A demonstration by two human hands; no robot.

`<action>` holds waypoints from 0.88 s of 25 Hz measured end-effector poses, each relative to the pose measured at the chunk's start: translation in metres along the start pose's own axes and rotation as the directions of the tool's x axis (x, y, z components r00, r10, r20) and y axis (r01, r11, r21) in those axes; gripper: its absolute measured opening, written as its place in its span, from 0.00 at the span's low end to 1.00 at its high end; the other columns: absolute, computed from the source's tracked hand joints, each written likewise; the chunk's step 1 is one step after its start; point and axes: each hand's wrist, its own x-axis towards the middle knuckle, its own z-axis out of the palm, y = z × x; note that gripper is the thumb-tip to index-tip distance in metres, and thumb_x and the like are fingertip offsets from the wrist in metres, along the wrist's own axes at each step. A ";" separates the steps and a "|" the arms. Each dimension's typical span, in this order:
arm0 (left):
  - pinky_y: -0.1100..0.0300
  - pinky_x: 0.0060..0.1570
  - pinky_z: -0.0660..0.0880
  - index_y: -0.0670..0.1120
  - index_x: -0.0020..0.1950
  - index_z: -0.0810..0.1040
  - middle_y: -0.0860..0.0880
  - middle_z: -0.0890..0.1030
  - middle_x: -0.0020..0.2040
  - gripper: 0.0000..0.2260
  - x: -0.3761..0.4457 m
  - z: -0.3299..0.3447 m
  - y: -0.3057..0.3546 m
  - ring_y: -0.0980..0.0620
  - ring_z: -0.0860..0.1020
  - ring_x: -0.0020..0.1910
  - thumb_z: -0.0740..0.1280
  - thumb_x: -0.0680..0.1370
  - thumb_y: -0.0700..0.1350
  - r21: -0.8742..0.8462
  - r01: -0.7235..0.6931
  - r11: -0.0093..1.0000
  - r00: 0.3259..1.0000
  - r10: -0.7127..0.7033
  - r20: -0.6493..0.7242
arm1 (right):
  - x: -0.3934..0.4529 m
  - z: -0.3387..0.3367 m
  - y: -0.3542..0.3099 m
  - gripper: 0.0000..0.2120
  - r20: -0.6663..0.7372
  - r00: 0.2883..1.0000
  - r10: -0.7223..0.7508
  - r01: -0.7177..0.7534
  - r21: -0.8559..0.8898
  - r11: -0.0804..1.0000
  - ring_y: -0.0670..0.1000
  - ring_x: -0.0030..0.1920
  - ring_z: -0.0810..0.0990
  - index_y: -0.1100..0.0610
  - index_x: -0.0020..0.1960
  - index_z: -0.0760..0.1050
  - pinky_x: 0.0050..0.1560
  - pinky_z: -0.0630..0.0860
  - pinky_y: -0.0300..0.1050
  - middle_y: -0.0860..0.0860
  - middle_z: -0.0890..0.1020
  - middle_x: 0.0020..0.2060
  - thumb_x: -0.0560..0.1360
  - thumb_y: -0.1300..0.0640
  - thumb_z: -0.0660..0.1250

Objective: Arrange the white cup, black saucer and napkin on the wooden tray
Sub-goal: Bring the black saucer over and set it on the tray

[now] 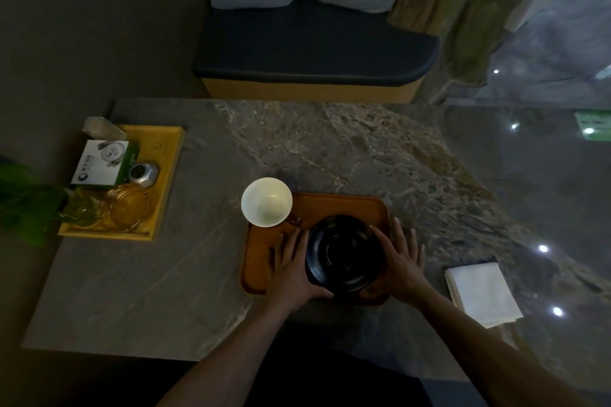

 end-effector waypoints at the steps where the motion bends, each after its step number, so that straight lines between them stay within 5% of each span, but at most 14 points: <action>1: 0.43 0.74 0.39 0.58 0.78 0.38 0.57 0.38 0.80 0.62 0.001 0.001 0.000 0.53 0.30 0.75 0.78 0.58 0.65 0.007 0.004 1.000 1.000 -0.004 0.001 | -0.001 0.000 0.001 0.63 -0.002 1.000 -0.002 0.002 0.003 1.000 0.62 0.75 0.31 0.32 0.74 0.38 0.72 0.38 0.68 0.48 0.32 0.77 0.49 0.26 0.72; 13: 0.44 0.74 0.37 0.60 0.76 0.34 0.58 0.36 0.79 0.62 0.001 0.006 0.001 0.53 0.29 0.75 0.75 0.58 0.68 0.067 0.005 0.998 1.000 -0.004 -0.026 | -0.003 0.007 0.006 0.62 -0.034 0.999 -0.013 0.014 0.018 1.000 0.60 0.76 0.33 0.32 0.71 0.31 0.73 0.38 0.66 0.50 0.38 0.79 0.54 0.26 0.72; 17: 0.44 0.76 0.39 0.64 0.74 0.33 0.56 0.40 0.80 0.60 0.001 0.005 -0.007 0.55 0.32 0.76 0.73 0.58 0.69 0.005 -0.026 1.000 0.999 0.026 -0.024 | -0.018 0.019 0.007 0.59 -0.152 0.988 0.011 0.009 0.131 0.991 0.56 0.78 0.38 0.33 0.75 0.39 0.75 0.38 0.62 0.49 0.46 0.80 0.54 0.23 0.68; 22: 0.40 0.76 0.44 0.56 0.79 0.48 0.55 0.51 0.80 0.53 -0.001 0.004 -0.014 0.56 0.39 0.77 0.72 0.62 0.69 0.012 -0.082 0.997 0.994 0.083 -0.075 | -0.036 0.045 0.001 0.53 -0.288 0.953 0.094 -0.033 0.209 0.977 0.55 0.78 0.45 0.40 0.76 0.53 0.75 0.43 0.63 0.48 0.55 0.79 0.57 0.22 0.65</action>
